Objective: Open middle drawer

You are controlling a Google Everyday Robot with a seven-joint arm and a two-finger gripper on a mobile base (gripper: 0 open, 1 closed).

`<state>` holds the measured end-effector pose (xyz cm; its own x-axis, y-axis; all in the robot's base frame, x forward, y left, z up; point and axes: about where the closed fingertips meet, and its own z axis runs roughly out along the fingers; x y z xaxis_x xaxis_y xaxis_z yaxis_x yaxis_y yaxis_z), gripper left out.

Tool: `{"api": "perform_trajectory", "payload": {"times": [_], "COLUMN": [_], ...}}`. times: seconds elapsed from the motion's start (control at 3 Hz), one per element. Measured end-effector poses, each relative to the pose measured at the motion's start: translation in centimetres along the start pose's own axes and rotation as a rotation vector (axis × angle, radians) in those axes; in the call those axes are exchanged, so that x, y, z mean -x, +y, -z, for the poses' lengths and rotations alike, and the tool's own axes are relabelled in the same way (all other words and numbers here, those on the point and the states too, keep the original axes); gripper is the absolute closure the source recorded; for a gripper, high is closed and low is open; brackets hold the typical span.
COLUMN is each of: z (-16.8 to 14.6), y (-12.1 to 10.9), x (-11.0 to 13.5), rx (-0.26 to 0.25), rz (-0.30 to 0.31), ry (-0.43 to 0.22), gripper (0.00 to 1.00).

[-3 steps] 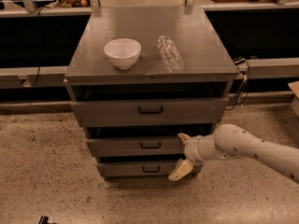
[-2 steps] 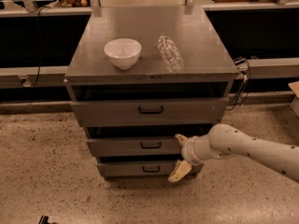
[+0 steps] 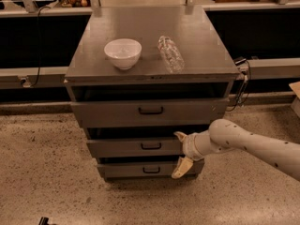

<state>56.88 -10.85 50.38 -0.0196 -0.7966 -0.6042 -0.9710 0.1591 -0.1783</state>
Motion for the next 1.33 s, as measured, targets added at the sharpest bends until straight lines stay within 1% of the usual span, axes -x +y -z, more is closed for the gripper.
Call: {"api": "perform_trajectory", "payload": {"times": [0.33,0.67,1.0,1.33], "z": [-0.7,-1.0,-2.0,-3.2], "y": [-2.9,-4.8,-5.7,-5.7], "x": [-1.6,-2.8,-4.4,-5.7], "rx": [0.003,-0.026,-0.049,-0.052], "rz": [-0.008,-0.005,0.001,0.014], "ry": [-0.046,-0.023,0.031,0.083], "gripper": [0.00,0.00,0.00,0.00]}}
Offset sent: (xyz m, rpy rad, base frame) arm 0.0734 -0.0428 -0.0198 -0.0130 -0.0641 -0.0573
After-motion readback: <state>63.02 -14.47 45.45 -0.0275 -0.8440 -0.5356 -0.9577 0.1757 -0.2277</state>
